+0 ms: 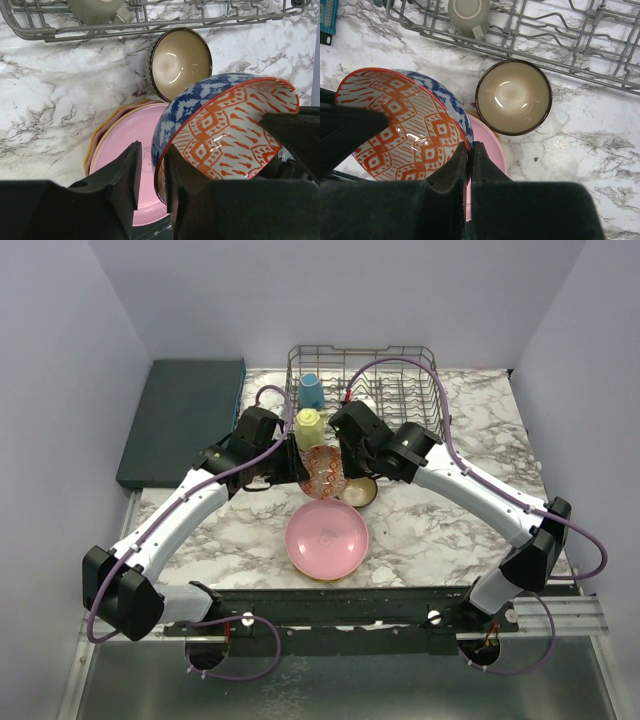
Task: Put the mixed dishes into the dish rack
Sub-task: Turn the bowl upside down on the dish rack.
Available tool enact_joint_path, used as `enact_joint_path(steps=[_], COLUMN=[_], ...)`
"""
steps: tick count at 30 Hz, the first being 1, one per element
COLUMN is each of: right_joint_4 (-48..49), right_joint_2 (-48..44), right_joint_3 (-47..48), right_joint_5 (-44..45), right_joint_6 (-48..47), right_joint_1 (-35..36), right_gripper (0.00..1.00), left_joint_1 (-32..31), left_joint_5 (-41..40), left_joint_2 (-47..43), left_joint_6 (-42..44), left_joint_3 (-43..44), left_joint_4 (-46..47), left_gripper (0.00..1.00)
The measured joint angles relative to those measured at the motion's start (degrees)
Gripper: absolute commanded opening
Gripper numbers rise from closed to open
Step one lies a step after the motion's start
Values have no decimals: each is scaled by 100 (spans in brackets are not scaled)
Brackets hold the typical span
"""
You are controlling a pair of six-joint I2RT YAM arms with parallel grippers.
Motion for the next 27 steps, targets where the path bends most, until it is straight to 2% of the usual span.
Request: enact_joint_path(steps=[2, 4, 5, 10, 17, 20, 24, 27], right_joint_4=[0, 2, 7, 59, 299, 426, 592, 704], right_joint_2=[9, 13, 15, 20, -68, -249, -562, -855], right_joint_3=[0, 0, 0, 0, -142, -284, -455, -573], right_joint_5=[0, 0, 0, 15, -33, -61, -144, -227], right_joint_6=[-11, -26, -33, -61, -101, -109, -122, -131], right_joint_1=[9, 17, 24, 39, 39, 37, 37, 37], right_gripper=[1, 1, 1, 4, 42, 54, 62, 63], left_joint_1=[0, 0, 0, -4, 2, 4, 4, 7], left_joint_5=[0, -2, 0, -74, -101, -98, -63, 31], left_joint_2=[31, 37, 37, 59, 59, 59, 59, 55], left_joint_6=[2, 7, 7, 22, 31, 33, 33, 31], left_joint_3=[0, 0, 0, 4, 4, 4, 4, 4], left_joint_4=[0, 0, 4, -31, -48, -52, -52, -52], left_gripper=[18, 2, 0, 0, 0, 0, 0, 0])
